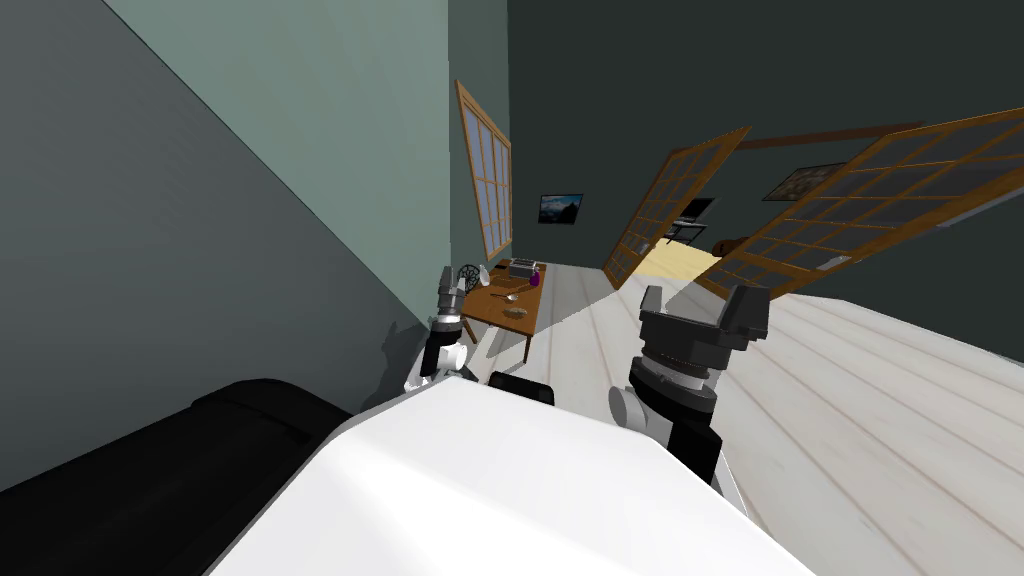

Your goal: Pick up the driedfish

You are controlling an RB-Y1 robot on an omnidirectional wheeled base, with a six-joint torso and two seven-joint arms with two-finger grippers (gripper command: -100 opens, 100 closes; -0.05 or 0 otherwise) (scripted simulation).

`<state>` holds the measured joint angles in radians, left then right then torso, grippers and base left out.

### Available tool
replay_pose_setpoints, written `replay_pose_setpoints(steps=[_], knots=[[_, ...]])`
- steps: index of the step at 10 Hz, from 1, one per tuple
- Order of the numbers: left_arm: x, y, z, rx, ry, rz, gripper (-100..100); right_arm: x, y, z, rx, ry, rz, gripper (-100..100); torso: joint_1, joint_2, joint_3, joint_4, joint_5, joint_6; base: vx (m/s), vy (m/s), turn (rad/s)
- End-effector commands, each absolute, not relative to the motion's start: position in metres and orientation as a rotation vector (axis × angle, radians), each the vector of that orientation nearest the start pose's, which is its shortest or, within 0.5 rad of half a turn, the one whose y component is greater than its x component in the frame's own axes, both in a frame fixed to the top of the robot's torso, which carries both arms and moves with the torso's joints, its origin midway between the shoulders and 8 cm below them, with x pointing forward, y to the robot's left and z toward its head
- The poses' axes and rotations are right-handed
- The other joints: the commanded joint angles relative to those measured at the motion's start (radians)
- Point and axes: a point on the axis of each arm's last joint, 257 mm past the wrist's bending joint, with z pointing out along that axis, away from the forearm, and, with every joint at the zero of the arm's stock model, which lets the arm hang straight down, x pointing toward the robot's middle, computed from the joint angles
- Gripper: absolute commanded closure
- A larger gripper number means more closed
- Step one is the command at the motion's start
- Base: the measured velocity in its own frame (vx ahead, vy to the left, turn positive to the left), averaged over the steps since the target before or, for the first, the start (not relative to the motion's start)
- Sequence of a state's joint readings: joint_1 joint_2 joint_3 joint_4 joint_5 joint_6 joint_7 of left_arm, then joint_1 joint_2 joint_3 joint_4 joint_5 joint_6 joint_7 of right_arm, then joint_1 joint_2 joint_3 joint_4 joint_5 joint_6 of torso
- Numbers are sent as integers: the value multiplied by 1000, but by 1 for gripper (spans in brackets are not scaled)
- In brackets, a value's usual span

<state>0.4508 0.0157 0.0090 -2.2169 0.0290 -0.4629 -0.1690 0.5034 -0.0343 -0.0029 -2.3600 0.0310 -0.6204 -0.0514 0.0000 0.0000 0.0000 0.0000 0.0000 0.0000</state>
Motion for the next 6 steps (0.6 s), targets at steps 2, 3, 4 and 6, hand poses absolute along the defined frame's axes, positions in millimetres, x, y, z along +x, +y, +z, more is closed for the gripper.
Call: replay_pose_setpoints(steps=[2, 3, 4, 6], knots=[[373, 273, 1, -600, 753, -1141, -100, 304, -262, 78, 468, 514, 1374, 0, -2, 2, 1, 0, 0, 0, -46, -41, -33], [377, 269, -2, -589, 777, -1132, -100, 304, -262, 78, 468, 513, 1374, 0, -3, 3, 2, 1, -1, 0, -77, -54, -20], [381, 265, -5, -578, 803, -1120, -100, 304, -262, 78, 468, 513, 1374, 0, -4, 5, 3, 1, -1, 0, -92, -55, -27], [392, 257, -15, -558, 861, -1092, -100, 304, -262, 78, 468, 513, 1374, 0, -5, 7, 4, 1, -1, 0, -97, -76, -34]])
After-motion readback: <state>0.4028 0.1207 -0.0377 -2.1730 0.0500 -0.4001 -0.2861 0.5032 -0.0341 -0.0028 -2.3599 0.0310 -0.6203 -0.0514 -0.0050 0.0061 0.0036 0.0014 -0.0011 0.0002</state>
